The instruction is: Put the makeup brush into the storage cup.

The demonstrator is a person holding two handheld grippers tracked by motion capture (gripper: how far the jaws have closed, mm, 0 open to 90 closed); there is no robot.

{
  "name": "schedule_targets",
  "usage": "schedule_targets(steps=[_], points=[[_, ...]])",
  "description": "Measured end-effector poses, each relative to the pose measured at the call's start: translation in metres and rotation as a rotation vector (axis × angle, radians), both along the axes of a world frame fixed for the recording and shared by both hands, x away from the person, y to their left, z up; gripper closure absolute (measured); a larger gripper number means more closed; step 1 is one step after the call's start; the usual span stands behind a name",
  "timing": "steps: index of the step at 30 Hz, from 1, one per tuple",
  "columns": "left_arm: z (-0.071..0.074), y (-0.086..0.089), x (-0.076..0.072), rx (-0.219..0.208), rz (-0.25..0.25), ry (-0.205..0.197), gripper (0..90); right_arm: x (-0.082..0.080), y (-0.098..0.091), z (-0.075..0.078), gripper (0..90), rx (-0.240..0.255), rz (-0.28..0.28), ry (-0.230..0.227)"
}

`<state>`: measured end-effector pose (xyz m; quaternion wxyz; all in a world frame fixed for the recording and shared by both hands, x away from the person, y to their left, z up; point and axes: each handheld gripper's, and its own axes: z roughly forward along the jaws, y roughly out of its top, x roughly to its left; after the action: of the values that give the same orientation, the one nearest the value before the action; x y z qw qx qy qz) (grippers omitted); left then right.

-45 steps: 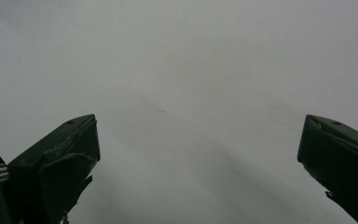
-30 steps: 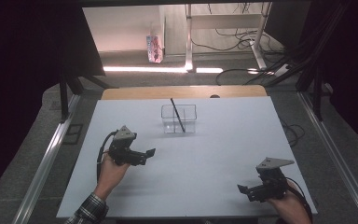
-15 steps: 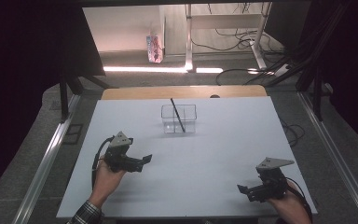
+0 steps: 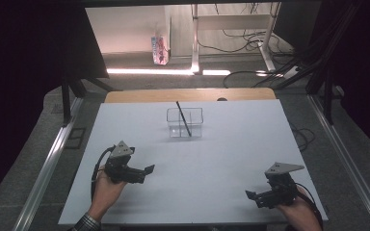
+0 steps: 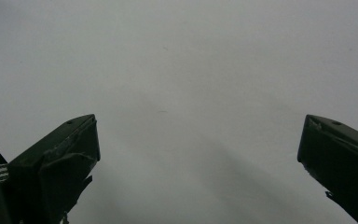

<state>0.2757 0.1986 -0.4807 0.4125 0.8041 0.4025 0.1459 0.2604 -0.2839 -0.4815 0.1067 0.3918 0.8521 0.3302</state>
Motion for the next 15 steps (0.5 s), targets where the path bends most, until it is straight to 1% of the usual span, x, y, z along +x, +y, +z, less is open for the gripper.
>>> schedule_targets(steps=[7, 12, 15], points=[[0.000, 0.003, -0.007, -0.003, 0.009, -0.002, 0.0, 0.000, 0.000, 0.000, 0.0, -0.002, 0.000, 0.000], [0.000, 0.006, -0.013, 0.008, 0.012, -0.003, 0.0, 0.000, 0.000, 0.000, 0.0, -0.003, -0.001, 0.000], [-0.001, 0.008, -0.016, 0.003, 0.016, 0.000, 0.0, 0.000, 0.000, 0.000, 0.0, -0.004, -0.001, 0.000]])
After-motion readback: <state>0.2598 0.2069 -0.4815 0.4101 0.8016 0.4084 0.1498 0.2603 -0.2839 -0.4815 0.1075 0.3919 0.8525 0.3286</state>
